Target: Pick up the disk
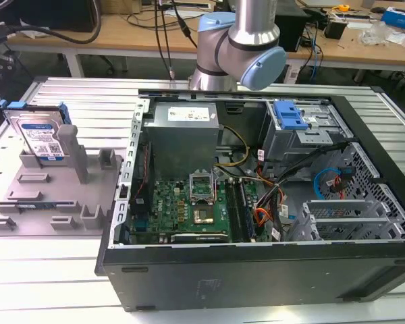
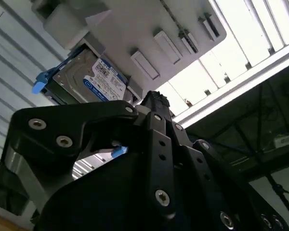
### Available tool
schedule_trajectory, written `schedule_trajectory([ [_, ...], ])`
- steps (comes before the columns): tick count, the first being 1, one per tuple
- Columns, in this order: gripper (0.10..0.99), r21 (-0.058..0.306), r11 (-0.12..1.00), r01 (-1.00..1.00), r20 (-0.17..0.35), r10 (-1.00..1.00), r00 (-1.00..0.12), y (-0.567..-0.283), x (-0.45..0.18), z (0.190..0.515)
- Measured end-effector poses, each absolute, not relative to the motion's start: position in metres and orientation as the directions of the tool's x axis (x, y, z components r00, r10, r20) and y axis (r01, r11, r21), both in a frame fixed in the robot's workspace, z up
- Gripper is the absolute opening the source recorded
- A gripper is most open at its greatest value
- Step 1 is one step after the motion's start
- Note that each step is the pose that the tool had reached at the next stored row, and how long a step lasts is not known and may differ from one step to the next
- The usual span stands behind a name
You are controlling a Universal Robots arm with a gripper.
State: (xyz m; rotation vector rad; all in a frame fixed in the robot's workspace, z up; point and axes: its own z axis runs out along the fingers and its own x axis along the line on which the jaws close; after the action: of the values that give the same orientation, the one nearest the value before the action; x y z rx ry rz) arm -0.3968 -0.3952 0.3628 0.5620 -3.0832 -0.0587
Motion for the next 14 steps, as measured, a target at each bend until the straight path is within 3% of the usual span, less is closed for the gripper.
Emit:
schedule_trajectory([
  [3,0.294,0.038,0.904,-0.425,0.0,-0.425,-0.905,-0.3952,-0.3968,0.3623],
  [4,0.294,0.038,0.896,-0.441,0.0,-0.442,-0.897,-0.3952,-0.3968,0.3621],
  [6,0.416,0.038,0.872,-0.488,0.0,-0.488,-0.873,-0.3952,-0.3968,0.3616],
  [7,0.416,0.038,0.864,-0.502,0.0,-0.502,-0.865,-0.3952,-0.3968,0.3615],
  [8,0.482,0.038,0.838,-0.545,0.0,-0.545,-0.838,-0.3952,-0.3968,0.3609],
  [14,0.482,0.038,0.747,-0.664,0.0,-0.664,-0.748,-0.3953,-0.3967,0.3593],
])
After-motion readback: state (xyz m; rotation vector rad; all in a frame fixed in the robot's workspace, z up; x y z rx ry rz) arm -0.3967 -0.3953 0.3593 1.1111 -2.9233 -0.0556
